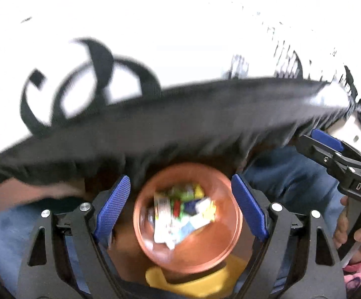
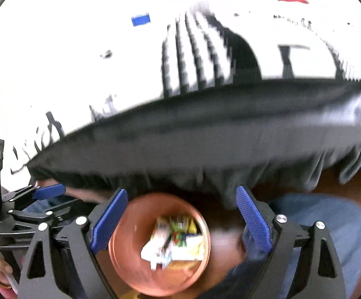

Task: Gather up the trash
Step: 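Raise both tools from the bucket back over the bed, then grasp the silver-white box with the right gripper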

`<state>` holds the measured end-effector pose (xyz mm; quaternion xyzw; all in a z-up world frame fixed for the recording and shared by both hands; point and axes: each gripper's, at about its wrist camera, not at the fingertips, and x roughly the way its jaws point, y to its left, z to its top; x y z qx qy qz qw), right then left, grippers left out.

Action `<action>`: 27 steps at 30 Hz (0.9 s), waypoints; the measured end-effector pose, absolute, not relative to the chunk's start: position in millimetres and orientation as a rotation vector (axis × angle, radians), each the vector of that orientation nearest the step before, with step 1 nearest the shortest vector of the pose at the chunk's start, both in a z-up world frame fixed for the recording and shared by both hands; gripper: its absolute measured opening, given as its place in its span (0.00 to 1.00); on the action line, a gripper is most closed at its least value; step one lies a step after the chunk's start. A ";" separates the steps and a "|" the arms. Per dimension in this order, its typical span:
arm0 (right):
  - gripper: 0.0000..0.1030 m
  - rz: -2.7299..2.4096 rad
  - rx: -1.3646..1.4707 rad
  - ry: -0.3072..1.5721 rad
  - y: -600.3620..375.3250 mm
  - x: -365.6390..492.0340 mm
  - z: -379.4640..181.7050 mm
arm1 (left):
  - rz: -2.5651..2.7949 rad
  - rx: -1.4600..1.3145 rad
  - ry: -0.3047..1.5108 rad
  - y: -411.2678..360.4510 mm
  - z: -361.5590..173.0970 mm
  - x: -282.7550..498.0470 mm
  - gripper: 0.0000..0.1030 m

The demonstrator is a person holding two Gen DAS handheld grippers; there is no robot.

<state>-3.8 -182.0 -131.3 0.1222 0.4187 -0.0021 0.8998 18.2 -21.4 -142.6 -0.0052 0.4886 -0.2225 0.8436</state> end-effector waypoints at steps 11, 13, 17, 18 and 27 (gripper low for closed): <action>0.95 -0.036 0.233 0.654 -219.4 93.5 -53.7 | -0.416 -0.096 0.821 1.0 -69.3 67.6 0.87; 0.95 -0.054 0.232 0.637 -228.1 125.9 -44.4 | -0.410 -0.128 0.820 7.0 -66.8 83.3 0.87; 0.95 -0.115 0.229 0.621 -242.7 190.2 -32.8 | -0.397 -0.157 0.820 13.8 -63.4 104.5 0.87; 0.95 -0.131 0.233 0.619 -245.9 205.6 -30.8 | -0.392 -0.163 0.821 14.9 -62.4 111.8 0.87; 0.95 -0.257 0.285 0.671 -268.9 338.6 -31.6 | -0.385 -0.168 0.822 18.4 -54.5 149.7 0.87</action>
